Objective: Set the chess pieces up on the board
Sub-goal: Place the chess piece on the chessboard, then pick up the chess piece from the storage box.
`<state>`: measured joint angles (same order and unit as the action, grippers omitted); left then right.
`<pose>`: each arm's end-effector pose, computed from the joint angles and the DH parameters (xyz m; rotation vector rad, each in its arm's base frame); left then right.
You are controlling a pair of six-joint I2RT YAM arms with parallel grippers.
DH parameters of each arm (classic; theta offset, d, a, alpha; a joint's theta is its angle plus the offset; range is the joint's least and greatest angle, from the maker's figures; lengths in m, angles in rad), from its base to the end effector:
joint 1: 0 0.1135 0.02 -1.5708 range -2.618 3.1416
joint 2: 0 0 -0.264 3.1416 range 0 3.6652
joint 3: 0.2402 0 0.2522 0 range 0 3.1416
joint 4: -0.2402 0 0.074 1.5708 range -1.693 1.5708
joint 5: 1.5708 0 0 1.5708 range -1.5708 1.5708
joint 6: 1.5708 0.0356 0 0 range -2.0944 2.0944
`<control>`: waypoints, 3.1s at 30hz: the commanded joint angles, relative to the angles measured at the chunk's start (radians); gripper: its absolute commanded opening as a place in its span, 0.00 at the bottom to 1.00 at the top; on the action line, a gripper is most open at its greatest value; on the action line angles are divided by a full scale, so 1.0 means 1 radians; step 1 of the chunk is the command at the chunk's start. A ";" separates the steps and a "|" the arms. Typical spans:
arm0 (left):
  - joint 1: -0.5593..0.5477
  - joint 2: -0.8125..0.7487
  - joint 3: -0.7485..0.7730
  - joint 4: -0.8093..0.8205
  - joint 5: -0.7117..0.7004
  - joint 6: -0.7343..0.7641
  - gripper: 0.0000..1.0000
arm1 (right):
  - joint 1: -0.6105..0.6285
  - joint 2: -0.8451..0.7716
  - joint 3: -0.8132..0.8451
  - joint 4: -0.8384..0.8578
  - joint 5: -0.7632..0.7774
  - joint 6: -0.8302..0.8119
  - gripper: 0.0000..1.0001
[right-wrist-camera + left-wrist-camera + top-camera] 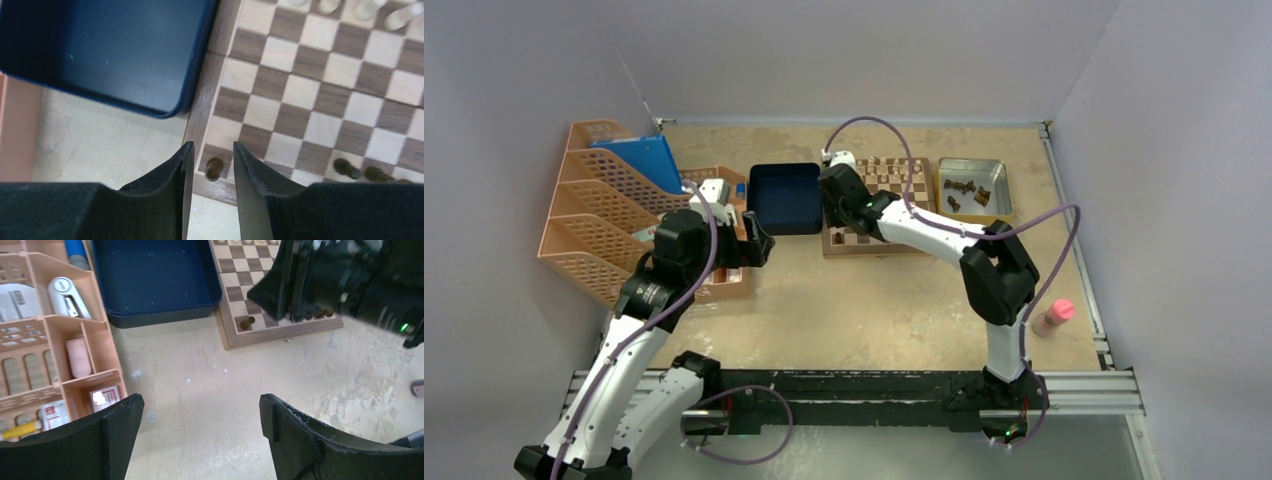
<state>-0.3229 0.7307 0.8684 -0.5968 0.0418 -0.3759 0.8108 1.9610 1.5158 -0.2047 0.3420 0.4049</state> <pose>0.1475 -0.0509 0.3342 -0.0279 2.0632 -0.4793 0.3207 0.3201 0.2412 -0.2572 2.1791 0.3094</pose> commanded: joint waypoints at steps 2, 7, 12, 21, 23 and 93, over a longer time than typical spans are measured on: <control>0.001 0.042 -0.007 0.054 0.126 0.023 0.85 | -0.102 -0.110 0.022 0.068 0.046 -0.008 0.36; 0.001 0.053 -0.003 0.046 0.143 0.026 0.85 | -0.252 -0.144 0.007 0.089 -0.010 0.040 0.35; 0.001 0.035 -0.014 0.066 0.156 0.029 0.85 | -0.370 -0.179 -0.020 0.077 0.048 0.118 0.34; -0.001 0.043 -0.006 0.059 0.171 0.035 0.85 | -0.502 -0.209 -0.079 0.111 -0.022 0.330 0.32; -0.001 0.033 -0.007 0.059 0.160 0.035 0.85 | -0.536 -0.189 -0.062 0.063 -0.013 0.396 0.31; -0.010 0.002 -0.002 0.039 0.093 0.023 0.84 | -0.711 0.162 0.283 -0.462 0.249 0.985 0.09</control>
<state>-0.3286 0.7437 0.8593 -0.5858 0.1432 -0.3557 0.1043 2.2379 1.8229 -0.6724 0.4953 1.4532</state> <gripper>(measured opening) 0.845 0.180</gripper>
